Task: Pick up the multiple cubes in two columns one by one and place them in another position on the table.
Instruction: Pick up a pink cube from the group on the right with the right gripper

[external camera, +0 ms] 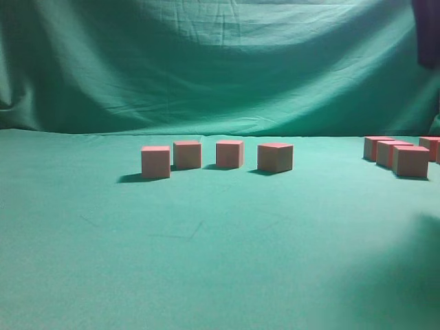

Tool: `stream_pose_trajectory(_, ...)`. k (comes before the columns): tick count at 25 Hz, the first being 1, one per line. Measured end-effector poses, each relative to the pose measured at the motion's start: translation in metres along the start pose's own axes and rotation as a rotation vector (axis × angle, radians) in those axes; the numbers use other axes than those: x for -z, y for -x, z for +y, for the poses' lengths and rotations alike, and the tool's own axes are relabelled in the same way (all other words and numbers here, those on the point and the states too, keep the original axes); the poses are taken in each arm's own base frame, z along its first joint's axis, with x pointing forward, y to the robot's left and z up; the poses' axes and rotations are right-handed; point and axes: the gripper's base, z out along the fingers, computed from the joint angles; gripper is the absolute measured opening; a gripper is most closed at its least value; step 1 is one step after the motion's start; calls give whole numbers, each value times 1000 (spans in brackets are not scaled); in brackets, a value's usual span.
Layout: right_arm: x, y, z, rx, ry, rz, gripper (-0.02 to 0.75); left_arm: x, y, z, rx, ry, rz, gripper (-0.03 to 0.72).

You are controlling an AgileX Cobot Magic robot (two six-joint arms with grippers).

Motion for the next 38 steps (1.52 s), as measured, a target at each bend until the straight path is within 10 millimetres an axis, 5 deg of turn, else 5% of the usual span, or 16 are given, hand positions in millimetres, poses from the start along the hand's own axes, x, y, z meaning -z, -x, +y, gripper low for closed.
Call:
stream_pose_trajectory(15, -21, 10, 12, -57, 66, -30, 566, 0, 0, 0, 0, 0, 0, 0)
stream_pose_trajectory(38, -108, 26, 22, -158, 71, 9, 566, 0, 0, 0, 0, 0, 0, 0)
